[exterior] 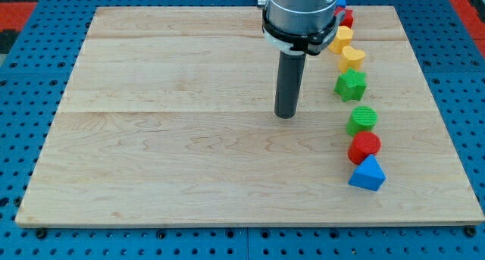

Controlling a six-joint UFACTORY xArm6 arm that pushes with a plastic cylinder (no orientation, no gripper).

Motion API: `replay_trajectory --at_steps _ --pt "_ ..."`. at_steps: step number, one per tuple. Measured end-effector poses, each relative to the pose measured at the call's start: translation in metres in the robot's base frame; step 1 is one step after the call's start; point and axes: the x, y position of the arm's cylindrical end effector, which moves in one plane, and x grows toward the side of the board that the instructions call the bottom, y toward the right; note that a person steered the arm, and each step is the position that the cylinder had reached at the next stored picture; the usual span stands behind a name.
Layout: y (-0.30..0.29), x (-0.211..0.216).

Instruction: Move the blue cube slightly left

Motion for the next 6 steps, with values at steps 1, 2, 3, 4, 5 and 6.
replay_trajectory --at_steps 1,2,3,4,5,6 --pt "0.006 0.017" --pt "0.046 0.101" --pt "0.156 0.159" --pt "0.183 0.170" --pt "0.238 0.145" --pt "0.245 0.057"
